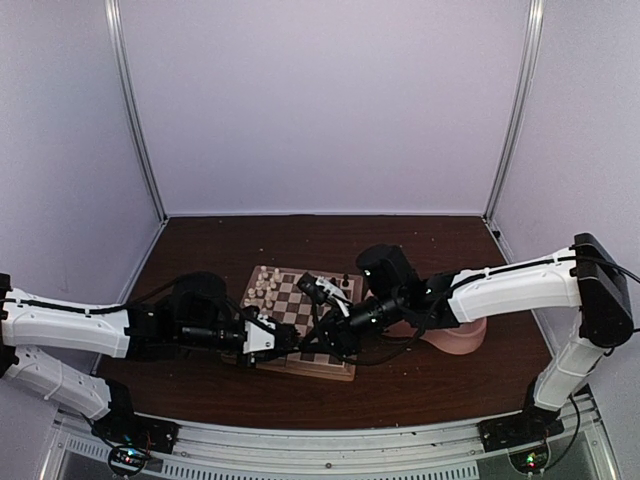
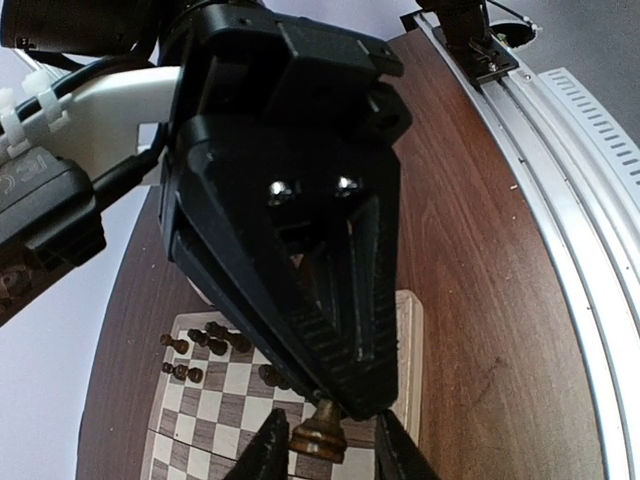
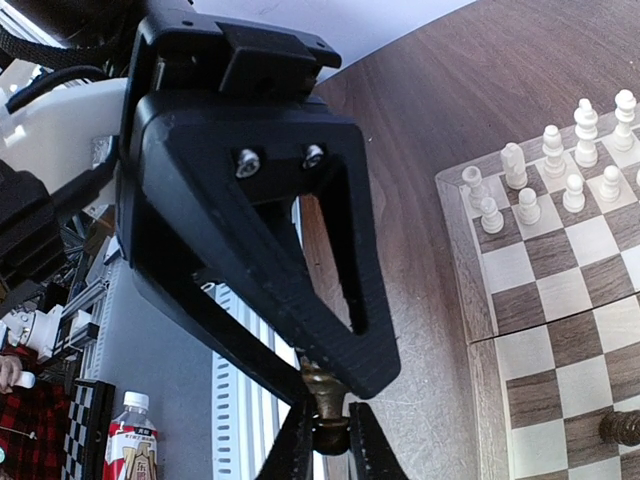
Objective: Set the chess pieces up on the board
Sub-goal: Pass from the right arm to the left
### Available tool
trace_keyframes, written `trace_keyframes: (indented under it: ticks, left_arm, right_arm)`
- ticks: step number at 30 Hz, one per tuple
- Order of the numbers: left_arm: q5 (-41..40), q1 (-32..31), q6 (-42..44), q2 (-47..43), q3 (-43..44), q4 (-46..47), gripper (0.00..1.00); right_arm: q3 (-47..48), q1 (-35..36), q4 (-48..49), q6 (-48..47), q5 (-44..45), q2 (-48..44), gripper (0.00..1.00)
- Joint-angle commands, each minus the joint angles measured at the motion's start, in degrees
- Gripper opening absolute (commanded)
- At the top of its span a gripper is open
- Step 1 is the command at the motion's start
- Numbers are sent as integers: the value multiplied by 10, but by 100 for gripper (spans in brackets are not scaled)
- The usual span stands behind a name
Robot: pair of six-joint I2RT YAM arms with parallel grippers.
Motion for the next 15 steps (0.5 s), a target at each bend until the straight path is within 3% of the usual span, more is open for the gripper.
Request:
trace_keyframes:
  ticks: [1, 5, 11, 15]
  left_arm:
    - [16, -2, 2, -11, 11, 18, 24]
    - [12, -2, 3, -17, 9, 17, 10]
    - [0, -2, -8, -28, -5, 40, 9]
    - [-34, -2, -36, -35, -26, 86, 9]
  right_arm:
    - [17, 3, -4, -3, 2, 6, 10]
    - [16, 3, -4, -4, 6, 5, 11]
    - [3, 3, 16, 3, 17, -6, 22]
    - [-23, 3, 67, 24, 30, -17, 42]
